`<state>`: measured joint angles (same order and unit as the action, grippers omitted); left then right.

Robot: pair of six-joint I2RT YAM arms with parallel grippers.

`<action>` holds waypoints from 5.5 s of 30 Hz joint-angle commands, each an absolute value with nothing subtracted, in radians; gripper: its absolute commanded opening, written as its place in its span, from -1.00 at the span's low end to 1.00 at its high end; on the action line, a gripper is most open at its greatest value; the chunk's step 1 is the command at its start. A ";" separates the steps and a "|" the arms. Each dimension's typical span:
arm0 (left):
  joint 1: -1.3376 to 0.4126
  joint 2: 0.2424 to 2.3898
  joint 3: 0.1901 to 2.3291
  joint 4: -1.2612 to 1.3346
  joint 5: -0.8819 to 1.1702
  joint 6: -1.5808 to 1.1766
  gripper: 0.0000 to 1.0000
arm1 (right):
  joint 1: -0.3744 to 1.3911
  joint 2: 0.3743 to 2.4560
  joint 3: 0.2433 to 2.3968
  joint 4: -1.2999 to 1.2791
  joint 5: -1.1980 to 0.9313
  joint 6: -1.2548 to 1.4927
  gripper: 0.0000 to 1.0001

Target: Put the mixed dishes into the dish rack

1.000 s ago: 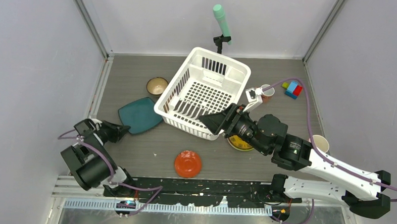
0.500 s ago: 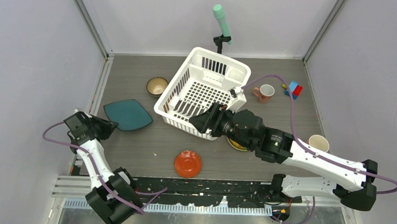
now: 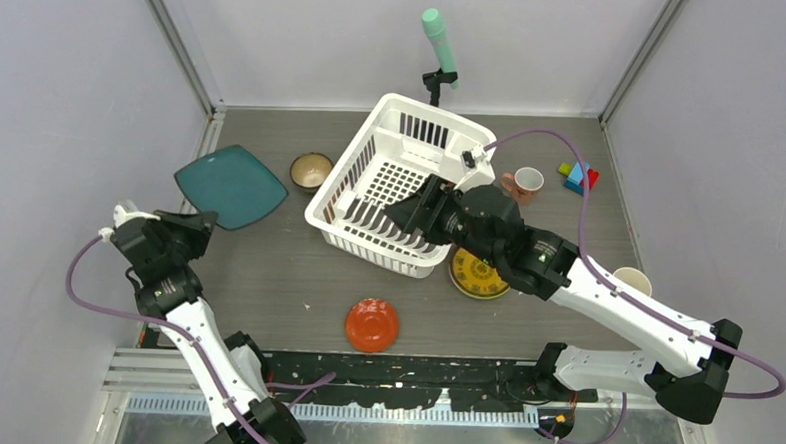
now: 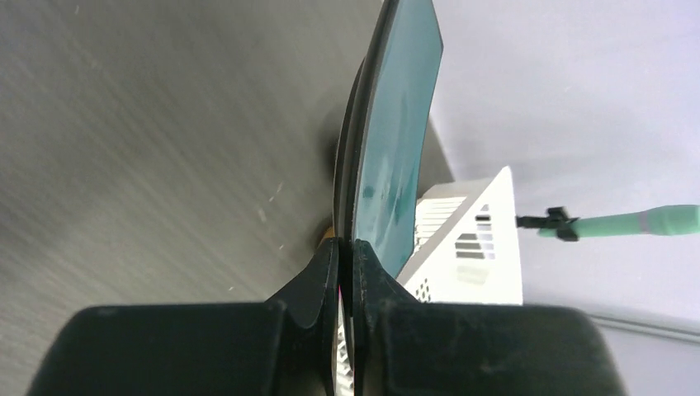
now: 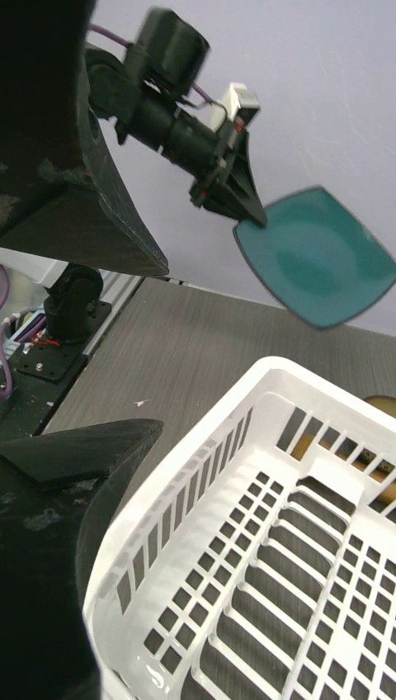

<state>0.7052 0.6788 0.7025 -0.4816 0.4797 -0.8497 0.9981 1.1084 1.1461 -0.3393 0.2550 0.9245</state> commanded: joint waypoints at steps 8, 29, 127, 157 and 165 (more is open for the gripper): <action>0.674 0.688 0.880 0.051 0.715 -1.238 -1.00 | 0.855 1.180 1.284 -0.377 0.120 0.895 0.41; -0.018 1.150 0.853 0.641 0.727 -1.330 -1.00 | 0.570 1.263 1.426 -0.468 -0.041 0.843 0.73; -0.965 1.149 0.798 0.664 -0.189 0.098 -1.00 | 0.465 1.218 1.497 -0.907 -0.010 1.401 0.47; -0.807 1.410 1.542 -0.416 -0.057 -0.621 -1.00 | 0.429 1.177 1.495 -1.032 0.152 1.275 0.47; -0.807 1.638 1.803 -0.651 -0.033 -0.629 -1.00 | 0.427 1.138 1.460 -1.032 0.180 1.258 0.46</action>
